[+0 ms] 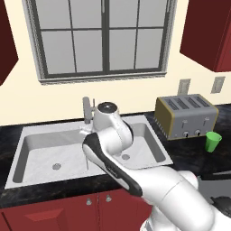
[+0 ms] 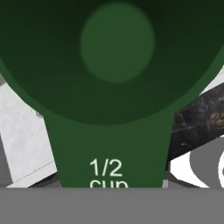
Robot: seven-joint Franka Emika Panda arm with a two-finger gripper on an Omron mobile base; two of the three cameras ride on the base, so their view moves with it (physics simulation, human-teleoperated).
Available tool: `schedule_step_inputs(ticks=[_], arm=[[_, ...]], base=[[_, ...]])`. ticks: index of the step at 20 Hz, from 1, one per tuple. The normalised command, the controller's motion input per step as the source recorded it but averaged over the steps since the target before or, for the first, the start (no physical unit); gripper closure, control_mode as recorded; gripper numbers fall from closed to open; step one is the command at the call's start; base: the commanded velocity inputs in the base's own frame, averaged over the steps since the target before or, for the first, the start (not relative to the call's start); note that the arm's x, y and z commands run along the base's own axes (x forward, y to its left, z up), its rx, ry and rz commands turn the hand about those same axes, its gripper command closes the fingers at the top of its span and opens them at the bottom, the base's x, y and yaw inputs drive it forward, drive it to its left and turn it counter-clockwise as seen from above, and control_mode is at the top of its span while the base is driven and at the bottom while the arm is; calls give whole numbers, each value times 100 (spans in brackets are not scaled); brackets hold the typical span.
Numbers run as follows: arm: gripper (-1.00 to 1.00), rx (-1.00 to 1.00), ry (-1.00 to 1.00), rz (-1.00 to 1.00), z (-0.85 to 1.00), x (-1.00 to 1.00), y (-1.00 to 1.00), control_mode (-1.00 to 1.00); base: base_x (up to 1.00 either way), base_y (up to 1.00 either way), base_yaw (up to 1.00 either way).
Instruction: Move any existing items from the left basin to the right basin for drying. Then move the cup from the counter to the left basin of the sink for washing.
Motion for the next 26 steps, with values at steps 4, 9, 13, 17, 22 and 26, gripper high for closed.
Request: schedule_step_inputs(ticks=[4,9,13,17,22,26], arm=[[100,4,10,-12,0,0,-72,-100],[100,4,10,-10,0,6,-73,-100],[100,4,7,-8,-18,18,-67,-100],[100,0,0,-5,-26,23,-51,-100],[100,0,0,-3,-30,39,-45,-100],[100,0,1,-2,-28,54,-39,-100]], base=[[0,0,0],[0,0,0],[0,0,0],[0,0,0],[0,0,0],[0,0,0]])
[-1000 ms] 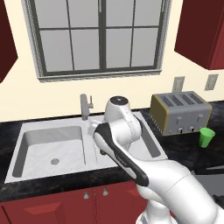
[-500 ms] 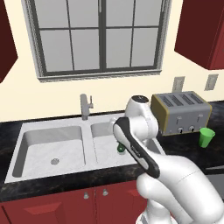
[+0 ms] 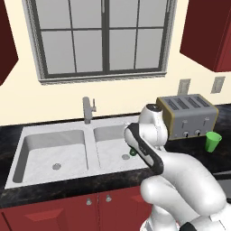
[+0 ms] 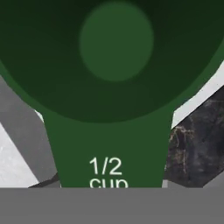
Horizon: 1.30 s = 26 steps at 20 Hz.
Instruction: Move any existing items from the left basin to the right basin for drying. Then move the cup from the counter to the left basin of the sink for washing.
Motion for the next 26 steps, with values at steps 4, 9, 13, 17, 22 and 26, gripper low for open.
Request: schedule_step_inputs(ticks=[4,9,13,17,22,26], arm=[[100,0,2,-2,-22,60,-37,-100],[100,0,5,-2,-17,66,-28,-100],[100,0,7,-3,-18,58,-15,-100],[100,0,9,-3,-21,46,-4,-100],[100,0,10,-3,-24,34,0,-100],[100,0,8,-2,-25,20,0,-100]], base=[[0,0,0],[0,0,0],[0,0,0],[0,0,0],[0,0,0],[0,0,0]])
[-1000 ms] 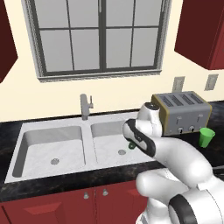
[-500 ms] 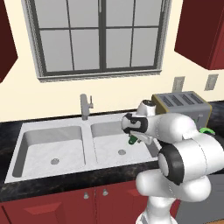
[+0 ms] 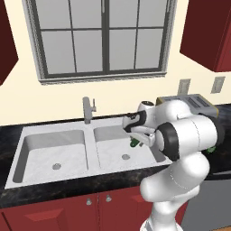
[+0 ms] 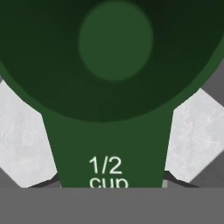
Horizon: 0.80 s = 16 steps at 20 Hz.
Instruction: Move any existing items from the left basin to the right basin for drying. Then move the cup from the counter to the left basin of the sink for washing.
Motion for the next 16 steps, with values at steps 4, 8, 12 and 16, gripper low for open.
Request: schedule_step_inputs(ticks=[4,8,12,16], arm=[[100,0,3,-2,-22,13,0,-100],[100,-1,0,-1,-22,13,0,-100],[100,-1,0,0,-22,15,0,-100],[100,-2,0,0,-25,14,3,-100]], base=[[0,0,0],[0,0,0],[0,0,0],[0,0,0]])
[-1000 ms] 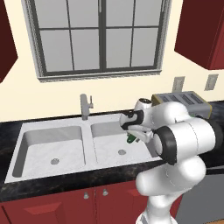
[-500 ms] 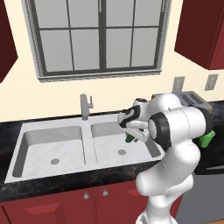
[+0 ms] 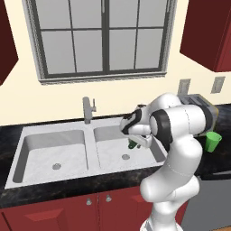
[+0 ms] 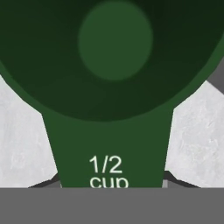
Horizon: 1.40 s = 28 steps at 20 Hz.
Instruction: Move any existing items from the left basin to the right basin for drying. Then move the cup from the counter to the left basin of the sink for washing.
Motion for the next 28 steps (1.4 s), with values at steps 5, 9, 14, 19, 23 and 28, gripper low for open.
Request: schedule_step_inputs(ticks=[5,9,14,19,23,28], arm=[[100,-2,0,0,-24,13,1,-100],[100,0,0,0,-18,16,0,-100],[100,0,0,0,-20,13,0,-100],[100,-1,0,0,-24,9,0,-100],[100,-2,0,0,-25,11,1,-100],[100,-2,0,0,-22,10,1,-100]], base=[[0,0,0],[0,0,0],[0,0,0],[0,0,0],[0,0,0],[0,0,0]])
